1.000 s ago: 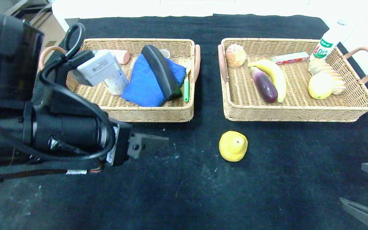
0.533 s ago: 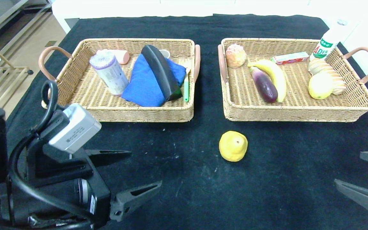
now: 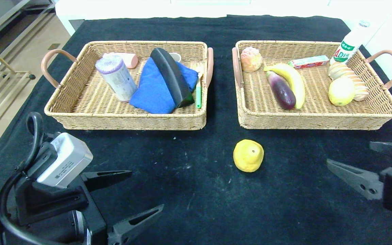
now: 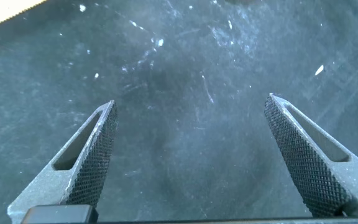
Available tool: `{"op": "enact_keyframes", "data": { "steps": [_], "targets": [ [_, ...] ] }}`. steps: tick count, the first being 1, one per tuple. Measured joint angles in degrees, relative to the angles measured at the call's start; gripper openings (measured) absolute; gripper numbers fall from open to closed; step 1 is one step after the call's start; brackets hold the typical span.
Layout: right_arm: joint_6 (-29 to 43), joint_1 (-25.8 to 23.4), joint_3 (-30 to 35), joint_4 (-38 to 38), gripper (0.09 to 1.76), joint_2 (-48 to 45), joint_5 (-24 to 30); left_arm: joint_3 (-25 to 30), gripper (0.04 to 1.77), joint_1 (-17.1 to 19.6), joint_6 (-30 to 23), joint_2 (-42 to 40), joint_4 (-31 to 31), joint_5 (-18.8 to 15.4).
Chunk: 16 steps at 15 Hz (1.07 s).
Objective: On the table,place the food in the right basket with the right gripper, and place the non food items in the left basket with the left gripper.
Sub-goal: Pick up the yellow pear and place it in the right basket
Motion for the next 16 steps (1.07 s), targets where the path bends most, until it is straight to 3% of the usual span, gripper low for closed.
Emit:
{"op": "enact_keyframes", "data": {
  "steps": [3, 5, 11, 16],
  "targets": [
    [8.8, 8.1, -10.8, 8.6, 1.71, 8.0, -9.0, -0.3, 1.71, 0.8, 0.0, -1.1, 0.0, 0.1],
    [15.7, 11.1, -19.4, 15.6, 1.71, 13.7, -12.0, -0.5, 1.71, 1.1, 0.0, -2.2, 0.0, 0.1],
    [37.7, 14.9, -46.3, 43.3, 1.71, 29.2, -13.4, -1.0, 1.71, 1.8, 0.0, -4.5, 0.1, 0.2],
    [42.3, 15.5, -54.4, 47.4, 1.71, 37.5, -10.3, -1.1, 1.72, 1.8, 0.0, -5.9, 0.1, 0.3]
  ]
}}
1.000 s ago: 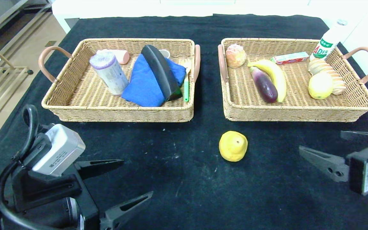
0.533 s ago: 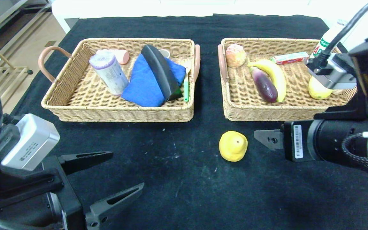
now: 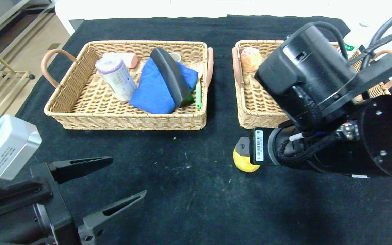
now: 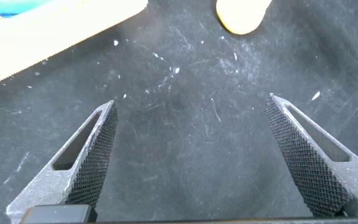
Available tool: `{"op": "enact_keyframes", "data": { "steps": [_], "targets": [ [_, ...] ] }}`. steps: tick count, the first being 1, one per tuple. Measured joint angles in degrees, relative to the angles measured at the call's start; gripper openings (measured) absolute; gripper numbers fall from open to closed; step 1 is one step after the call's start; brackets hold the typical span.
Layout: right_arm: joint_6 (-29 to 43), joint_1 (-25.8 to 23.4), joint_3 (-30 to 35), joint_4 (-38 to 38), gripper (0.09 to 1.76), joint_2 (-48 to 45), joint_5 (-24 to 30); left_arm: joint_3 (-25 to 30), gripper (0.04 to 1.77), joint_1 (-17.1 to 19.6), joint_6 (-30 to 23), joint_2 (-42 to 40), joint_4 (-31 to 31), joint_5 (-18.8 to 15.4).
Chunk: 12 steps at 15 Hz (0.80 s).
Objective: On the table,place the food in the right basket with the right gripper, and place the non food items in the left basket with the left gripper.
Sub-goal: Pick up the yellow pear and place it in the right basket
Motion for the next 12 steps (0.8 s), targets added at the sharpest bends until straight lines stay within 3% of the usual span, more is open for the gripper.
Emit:
{"op": "enact_keyframes", "data": {
  "steps": [12],
  "targets": [
    [1.4, -3.9, -2.9, -1.4, 1.71, 8.5, 1.6, -0.8, 1.72, 1.3, 0.1, -0.9, 0.6, -0.2]
  ]
}}
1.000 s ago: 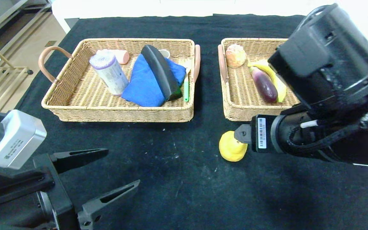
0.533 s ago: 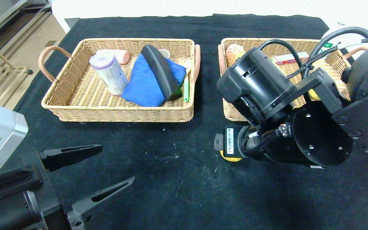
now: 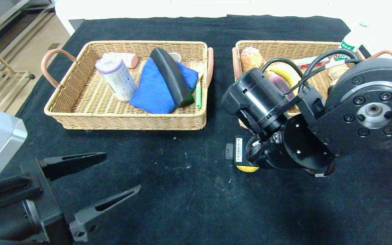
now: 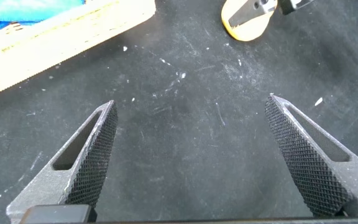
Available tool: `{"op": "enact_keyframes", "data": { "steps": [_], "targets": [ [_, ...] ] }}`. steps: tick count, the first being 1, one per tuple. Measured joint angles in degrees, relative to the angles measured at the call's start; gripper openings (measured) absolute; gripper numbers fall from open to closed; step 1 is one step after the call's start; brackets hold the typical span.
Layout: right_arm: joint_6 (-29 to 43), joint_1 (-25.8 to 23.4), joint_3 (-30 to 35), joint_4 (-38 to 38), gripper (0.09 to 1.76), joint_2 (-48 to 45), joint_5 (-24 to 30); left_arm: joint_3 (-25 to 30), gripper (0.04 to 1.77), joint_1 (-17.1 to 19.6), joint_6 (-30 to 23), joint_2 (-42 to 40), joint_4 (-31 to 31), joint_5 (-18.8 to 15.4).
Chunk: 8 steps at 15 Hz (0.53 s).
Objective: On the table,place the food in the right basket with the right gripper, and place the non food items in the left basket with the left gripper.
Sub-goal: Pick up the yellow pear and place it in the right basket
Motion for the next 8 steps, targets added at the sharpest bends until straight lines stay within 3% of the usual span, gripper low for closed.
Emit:
{"op": "enact_keyframes", "data": {
  "steps": [8],
  "targets": [
    [-0.1, -0.7, -1.3, -0.9, 1.71, 2.0, 0.0, 0.2, 1.72, 0.7, -0.1, -0.1, -0.3, 0.1]
  ]
}}
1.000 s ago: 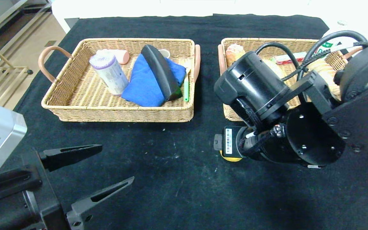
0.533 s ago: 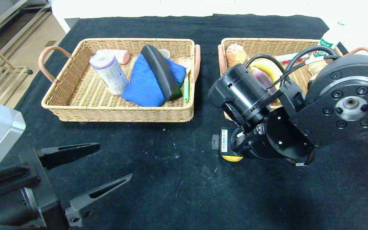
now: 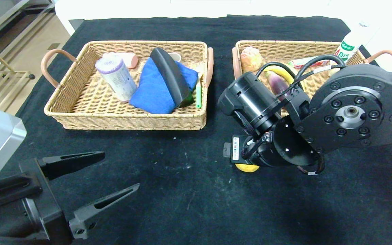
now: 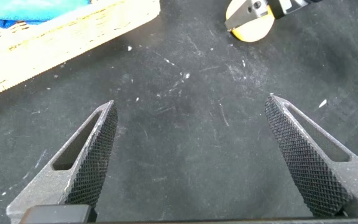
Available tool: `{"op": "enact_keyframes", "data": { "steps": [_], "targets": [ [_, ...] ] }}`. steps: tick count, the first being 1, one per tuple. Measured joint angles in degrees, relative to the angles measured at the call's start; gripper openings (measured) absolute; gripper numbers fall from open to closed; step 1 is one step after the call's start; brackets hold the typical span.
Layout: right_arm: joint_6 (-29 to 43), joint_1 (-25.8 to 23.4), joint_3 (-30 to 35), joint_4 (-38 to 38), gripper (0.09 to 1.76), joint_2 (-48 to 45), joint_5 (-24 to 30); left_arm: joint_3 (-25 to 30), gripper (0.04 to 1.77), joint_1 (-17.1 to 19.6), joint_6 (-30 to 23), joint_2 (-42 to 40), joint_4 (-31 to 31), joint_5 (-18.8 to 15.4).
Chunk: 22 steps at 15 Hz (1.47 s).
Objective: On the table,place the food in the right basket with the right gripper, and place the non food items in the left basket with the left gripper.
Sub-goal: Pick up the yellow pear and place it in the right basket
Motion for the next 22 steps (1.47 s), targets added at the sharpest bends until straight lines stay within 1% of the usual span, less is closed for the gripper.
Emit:
{"op": "enact_keyframes", "data": {
  "steps": [2, 3, 4, 5, 6, 7, 18, 22],
  "targets": [
    [0.4, 0.0, -0.2, 0.0, 1.71, 0.4, 0.0, 0.1, 1.72, 0.0, 0.0, -0.1, -0.1, 0.0],
    [0.7, 0.0, -0.2, 0.0, 1.66, 0.5, 0.0, 0.1, 1.72, 0.0, 0.0, -0.1, -0.1, 0.0],
    [0.8, 0.0, -0.3, 0.0, 1.46, 0.7, 0.0, 0.1, 1.72, 0.0, -0.1, -0.1, -0.1, 0.1],
    [0.8, 0.0, -0.3, 0.1, 1.31, 0.8, 0.0, 0.2, 1.72, 0.0, -0.1, -0.1, -0.1, 0.1],
    [0.9, 0.0, -0.3, 0.0, 1.21, 0.9, 0.1, 0.2, 1.72, 0.1, -0.1, -0.1, -0.1, 0.1],
    [0.9, 0.0, -0.3, 0.0, 1.17, 1.0, 0.1, 0.2, 1.72, 0.1, -0.1, -0.1, -0.1, 0.0],
    [0.8, 0.0, 0.0, 0.2, 1.13, 1.2, 1.1, 0.5, 1.72, 0.4, -0.1, 0.3, 0.0, 0.1],
    [-0.8, 0.5, -0.2, 0.8, 1.13, -0.8, 0.9, 0.5, 1.72, 0.4, -0.2, 0.4, 0.1, 0.1]
  ]
}}
